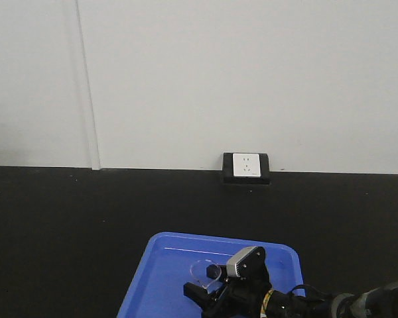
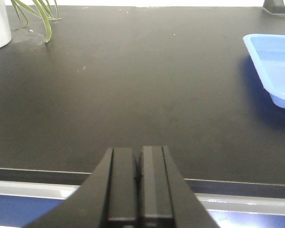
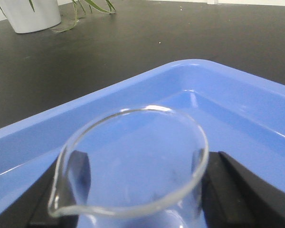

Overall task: Move beaker to silver tray on left bench
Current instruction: 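Lower the right gripper around the glass beaker in the blue tray, then close the right gripper on the beaker and lift it out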

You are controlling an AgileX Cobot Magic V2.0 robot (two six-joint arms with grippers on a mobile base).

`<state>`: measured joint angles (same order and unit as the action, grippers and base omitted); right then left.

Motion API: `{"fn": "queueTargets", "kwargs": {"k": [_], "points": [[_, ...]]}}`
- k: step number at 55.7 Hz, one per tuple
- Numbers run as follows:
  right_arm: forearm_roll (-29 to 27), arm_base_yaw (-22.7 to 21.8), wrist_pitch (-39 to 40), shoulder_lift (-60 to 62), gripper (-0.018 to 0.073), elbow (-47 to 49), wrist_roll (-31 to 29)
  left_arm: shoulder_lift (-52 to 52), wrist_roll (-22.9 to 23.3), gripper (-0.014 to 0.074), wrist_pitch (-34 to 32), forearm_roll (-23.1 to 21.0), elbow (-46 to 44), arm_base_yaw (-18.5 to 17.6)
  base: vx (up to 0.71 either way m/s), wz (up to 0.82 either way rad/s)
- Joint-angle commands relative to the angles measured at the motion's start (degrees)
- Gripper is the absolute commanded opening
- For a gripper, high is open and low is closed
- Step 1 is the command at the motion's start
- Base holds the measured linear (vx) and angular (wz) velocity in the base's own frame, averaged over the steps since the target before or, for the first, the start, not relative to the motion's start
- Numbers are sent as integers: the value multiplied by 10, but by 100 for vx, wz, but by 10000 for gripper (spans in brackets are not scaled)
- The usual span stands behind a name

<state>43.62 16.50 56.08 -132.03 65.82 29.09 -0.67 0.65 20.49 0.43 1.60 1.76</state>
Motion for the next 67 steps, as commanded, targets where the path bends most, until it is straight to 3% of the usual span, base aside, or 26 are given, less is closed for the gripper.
{"fn": "queueTargets", "kwargs": {"k": [1,11,24,32,43,52,59,67], "points": [[-6,0,38,33,306,14,-6,-9,3,1,-44,-4,16,-3,0,0],[2,0,49,47,-17,13,-3,-9,3,1,-44,-4,16,-3,0,0],[3,-1,-39,156,-6,13,15,-9,3,1,-44,-4,16,-3,0,0],[8,-1,-187,273,-6,13,80,-9,3,1,-44,-4,16,-3,0,0],[96,-2,-360,432,-6,-6,165,-9,3,1,-44,-4,16,-3,0,0],[180,-2,-407,569,-6,-88,232,-9,3,1,-44,-4,16,-3,0,0],[193,-2,-437,671,-6,-177,283,-9,3,1,-44,-4,16,-3,0,0],[193,-2,-474,767,-6,-263,286,-9,3,1,-44,-4,16,-3,0,0]]}}
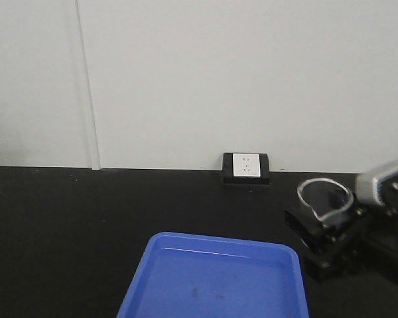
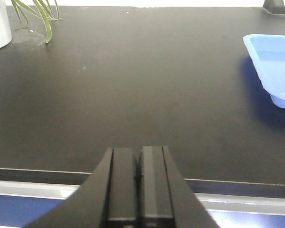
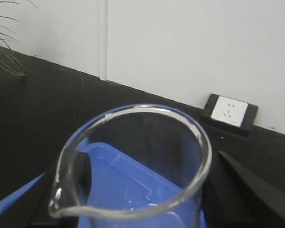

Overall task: Move beaker to silver tray on left bench
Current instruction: 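Close the right gripper on the beaker and lift it out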

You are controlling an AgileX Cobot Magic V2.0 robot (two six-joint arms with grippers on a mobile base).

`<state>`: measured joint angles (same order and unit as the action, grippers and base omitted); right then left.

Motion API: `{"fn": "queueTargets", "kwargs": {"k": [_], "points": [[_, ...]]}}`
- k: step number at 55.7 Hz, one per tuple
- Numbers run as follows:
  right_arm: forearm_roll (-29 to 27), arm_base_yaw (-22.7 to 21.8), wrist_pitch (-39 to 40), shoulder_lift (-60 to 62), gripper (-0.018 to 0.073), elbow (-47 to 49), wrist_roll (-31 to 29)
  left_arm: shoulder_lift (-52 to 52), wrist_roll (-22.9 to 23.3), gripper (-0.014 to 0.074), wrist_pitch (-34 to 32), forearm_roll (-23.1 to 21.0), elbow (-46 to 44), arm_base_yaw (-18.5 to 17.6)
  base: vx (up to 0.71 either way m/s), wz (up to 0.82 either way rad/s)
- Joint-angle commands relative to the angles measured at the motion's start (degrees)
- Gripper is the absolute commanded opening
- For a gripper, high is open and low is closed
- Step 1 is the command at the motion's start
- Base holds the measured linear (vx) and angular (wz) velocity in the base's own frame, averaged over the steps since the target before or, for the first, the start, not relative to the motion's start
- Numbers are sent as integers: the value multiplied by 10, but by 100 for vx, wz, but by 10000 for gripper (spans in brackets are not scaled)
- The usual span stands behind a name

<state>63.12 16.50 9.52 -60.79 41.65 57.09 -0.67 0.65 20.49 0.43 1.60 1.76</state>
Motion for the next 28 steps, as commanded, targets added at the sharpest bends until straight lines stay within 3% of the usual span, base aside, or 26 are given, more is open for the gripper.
{"fn": "queueTargets", "kwargs": {"k": [1,28], "points": [[-2,-2,-14,67,-6,-31,6,-9,3,1,-44,-4,16,-3,0,0],[8,-2,-42,178,-6,-81,5,-9,3,1,-44,-4,16,-3,0,0]]}}
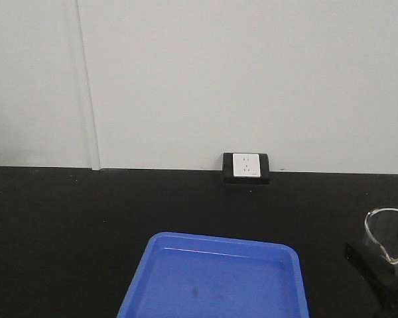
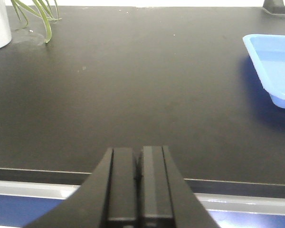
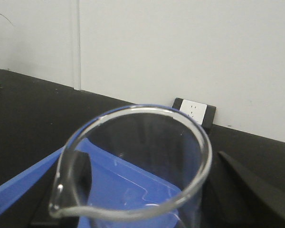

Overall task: Move beaker to silver tray on left bench
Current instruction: 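Close the right gripper on the beaker and lift it out, then drive the base to the bench with the silver tray, holding the beaker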

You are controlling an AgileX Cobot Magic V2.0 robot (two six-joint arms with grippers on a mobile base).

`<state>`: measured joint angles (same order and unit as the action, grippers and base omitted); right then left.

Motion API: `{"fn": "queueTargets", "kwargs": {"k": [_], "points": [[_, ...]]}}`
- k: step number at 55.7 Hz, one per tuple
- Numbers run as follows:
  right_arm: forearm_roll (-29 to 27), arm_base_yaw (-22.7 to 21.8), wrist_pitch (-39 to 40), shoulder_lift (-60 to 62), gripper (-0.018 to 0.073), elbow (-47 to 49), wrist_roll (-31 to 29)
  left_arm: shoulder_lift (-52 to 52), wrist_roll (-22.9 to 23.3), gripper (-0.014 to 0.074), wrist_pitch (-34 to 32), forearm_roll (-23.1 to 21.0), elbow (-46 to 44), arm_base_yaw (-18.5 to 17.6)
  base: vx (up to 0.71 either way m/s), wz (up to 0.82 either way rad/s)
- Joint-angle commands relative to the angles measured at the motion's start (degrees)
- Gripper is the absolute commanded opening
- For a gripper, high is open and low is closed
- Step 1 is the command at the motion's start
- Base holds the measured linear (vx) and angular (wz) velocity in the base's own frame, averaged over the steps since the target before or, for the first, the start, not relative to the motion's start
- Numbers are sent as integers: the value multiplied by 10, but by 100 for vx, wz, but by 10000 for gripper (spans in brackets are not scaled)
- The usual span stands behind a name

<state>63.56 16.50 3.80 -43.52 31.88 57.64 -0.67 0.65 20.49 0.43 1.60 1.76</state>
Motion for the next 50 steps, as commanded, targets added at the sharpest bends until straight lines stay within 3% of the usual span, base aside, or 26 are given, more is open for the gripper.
{"fn": "queueTargets", "kwargs": {"k": [1,50], "points": [[4,-2,16,5,-6,17,0,-9,3,1,-44,-4,16,-3,0,0],[4,-2,16,5,-6,17,0,-9,3,1,-44,-4,16,-3,-2,0]]}}
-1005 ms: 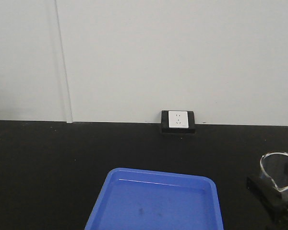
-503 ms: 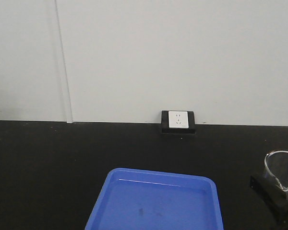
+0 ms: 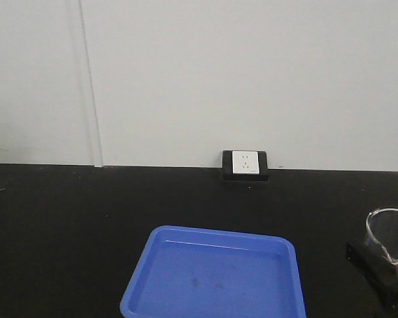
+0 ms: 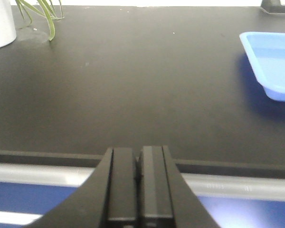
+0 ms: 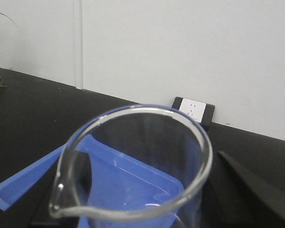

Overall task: Move beaker to silver tray on left bench
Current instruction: 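Drive the base to the bench with the silver tray, holding the beaker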

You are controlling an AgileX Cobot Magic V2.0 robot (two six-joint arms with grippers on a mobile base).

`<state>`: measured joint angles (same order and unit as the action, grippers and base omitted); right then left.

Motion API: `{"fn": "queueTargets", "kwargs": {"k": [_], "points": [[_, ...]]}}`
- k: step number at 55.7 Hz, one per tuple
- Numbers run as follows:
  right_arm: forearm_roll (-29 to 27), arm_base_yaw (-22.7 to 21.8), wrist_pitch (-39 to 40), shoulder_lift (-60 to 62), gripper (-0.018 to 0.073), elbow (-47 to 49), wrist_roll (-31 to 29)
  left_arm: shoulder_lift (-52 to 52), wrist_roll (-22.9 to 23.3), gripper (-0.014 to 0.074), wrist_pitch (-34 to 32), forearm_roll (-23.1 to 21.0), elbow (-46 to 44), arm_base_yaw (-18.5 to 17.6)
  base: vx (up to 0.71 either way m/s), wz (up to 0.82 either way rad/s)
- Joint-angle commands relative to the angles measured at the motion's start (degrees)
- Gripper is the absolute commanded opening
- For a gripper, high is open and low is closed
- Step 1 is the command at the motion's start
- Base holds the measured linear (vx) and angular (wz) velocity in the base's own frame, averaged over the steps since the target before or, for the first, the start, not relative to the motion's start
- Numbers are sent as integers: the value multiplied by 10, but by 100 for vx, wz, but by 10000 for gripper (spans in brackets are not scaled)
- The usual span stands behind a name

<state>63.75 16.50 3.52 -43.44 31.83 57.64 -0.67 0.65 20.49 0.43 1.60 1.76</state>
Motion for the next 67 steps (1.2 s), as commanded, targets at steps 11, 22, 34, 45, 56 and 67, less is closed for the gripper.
{"fn": "queueTargets", "kwargs": {"k": [11,22,34,45,56,67], "points": [[2,-2,18,4,-6,17,0,-9,3,1,-44,-4,16,-3,-23,1],[2,-2,19,6,-6,17,0,-9,3,1,-44,-4,16,-3,-31,16],[2,-2,18,6,-6,17,0,-9,3,1,-44,-4,16,-3,-34,39],[2,-2,18,6,-6,17,0,-9,3,1,-44,-4,16,-3,-36,48],[2,-2,18,6,-6,17,0,-9,3,1,-44,-4,16,-3,-36,46],[2,-2,18,6,-6,17,0,-9,3,1,-44,-4,16,-3,-34,47]]}}
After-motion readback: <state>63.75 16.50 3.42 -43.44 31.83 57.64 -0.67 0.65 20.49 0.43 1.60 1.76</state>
